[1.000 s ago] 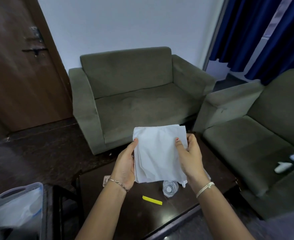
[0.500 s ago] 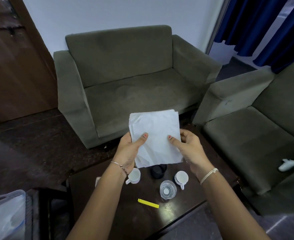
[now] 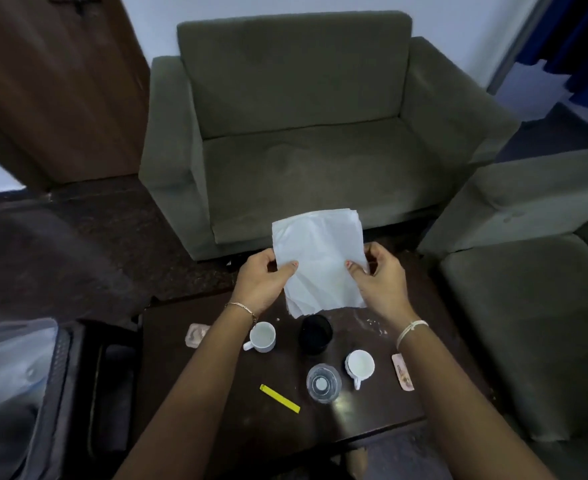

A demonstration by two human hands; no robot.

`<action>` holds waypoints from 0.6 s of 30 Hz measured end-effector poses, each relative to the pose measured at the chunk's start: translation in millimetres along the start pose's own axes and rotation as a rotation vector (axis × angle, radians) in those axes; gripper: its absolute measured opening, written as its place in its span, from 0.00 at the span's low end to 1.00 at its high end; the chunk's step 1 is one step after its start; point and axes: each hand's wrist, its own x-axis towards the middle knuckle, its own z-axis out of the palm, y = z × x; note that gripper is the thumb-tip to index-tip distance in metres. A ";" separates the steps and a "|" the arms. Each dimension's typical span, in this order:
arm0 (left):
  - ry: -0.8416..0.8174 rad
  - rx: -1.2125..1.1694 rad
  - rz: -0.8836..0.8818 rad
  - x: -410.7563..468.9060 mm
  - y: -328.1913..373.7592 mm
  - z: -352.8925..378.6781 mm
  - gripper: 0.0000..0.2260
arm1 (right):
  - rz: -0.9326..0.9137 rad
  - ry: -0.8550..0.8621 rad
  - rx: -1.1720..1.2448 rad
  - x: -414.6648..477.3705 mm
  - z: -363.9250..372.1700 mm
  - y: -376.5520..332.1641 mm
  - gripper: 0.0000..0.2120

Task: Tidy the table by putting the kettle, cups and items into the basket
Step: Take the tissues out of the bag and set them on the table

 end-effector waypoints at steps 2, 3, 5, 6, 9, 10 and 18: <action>0.070 0.049 -0.033 -0.2 -10.2 15.2 0.07 | -0.028 -0.041 -0.065 5.9 1.5 17.1 0.03; 0.104 0.059 -0.053 -0.3 -16.9 23.7 0.07 | -0.035 -0.065 -0.078 8.8 2.9 26.8 0.04; 0.180 0.076 -0.102 0.1 -33.6 41.8 0.05 | -0.027 -0.134 -0.074 14.3 6.3 47.0 0.05; 0.217 0.082 -0.129 0.5 -42.5 50.4 0.04 | -0.023 -0.175 -0.072 16.6 8.3 56.9 0.06; 0.290 -0.001 -0.242 3.9 -69.5 75.6 0.05 | -0.006 -0.285 -0.074 21.6 14.6 83.9 0.07; 0.305 -0.048 -0.282 4.5 -77.8 83.2 0.06 | 0.009 -0.315 -0.077 23.4 16.8 92.1 0.07; 0.356 0.073 -0.327 24.7 -137.8 113.3 0.13 | 0.073 -0.427 -0.186 39.0 50.3 143.9 0.07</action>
